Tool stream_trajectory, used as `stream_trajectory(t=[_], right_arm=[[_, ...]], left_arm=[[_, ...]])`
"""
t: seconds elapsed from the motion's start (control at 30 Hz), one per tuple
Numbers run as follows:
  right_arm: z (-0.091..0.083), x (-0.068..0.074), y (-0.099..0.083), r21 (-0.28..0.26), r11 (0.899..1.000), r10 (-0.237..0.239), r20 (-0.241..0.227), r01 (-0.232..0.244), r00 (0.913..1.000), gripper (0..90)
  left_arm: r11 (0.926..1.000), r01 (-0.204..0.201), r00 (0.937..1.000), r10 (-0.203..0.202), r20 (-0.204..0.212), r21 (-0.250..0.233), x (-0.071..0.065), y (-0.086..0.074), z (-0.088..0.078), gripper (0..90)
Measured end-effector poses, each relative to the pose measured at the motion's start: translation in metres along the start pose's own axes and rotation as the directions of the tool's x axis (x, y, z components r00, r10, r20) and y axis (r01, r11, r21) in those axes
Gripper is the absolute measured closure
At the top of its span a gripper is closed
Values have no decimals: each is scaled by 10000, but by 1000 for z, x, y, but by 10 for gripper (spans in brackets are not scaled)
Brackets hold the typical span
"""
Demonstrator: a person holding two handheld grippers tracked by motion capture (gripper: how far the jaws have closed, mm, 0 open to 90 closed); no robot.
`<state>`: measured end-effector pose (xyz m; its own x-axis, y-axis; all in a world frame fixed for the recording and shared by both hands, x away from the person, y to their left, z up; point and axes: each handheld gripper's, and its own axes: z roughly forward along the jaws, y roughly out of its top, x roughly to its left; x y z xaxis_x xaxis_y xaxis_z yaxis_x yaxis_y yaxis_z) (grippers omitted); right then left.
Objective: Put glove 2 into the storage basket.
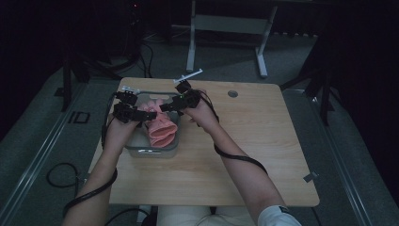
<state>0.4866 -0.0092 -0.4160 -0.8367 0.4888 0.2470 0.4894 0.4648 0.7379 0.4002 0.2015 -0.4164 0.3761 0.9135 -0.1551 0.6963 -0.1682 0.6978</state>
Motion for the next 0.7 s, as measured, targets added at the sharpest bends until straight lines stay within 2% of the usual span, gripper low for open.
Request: stream_trajectory(t=[0.1,0.2,0.43,0.5,0.7], right_arm=[[-7,0,-3,-192,9997,-117,58,118,9999,184],[-15,-1,-8,-232,9991,-341,148,344,9993,159],[-28,-5,-22,-193,9987,-458,558,470,9974,162],[-31,-6,-28,-80,9986,-516,619,522,9967,164],[-41,-10,-45,15,9973,-725,999,727,9923,164]], left_arm=[[9994,-98,10000,97,-20,-334,-5,-1,-3,13],[9972,-156,9999,158,21,-732,-12,-2,-6,13],[9940,-519,9984,537,168,-966,-32,-9,-6,13],[9928,-574,9973,618,398,-1051,-39,-11,-6,13],[9883,-968,9916,1059,741,-1177,-60,-19,-3,13]])
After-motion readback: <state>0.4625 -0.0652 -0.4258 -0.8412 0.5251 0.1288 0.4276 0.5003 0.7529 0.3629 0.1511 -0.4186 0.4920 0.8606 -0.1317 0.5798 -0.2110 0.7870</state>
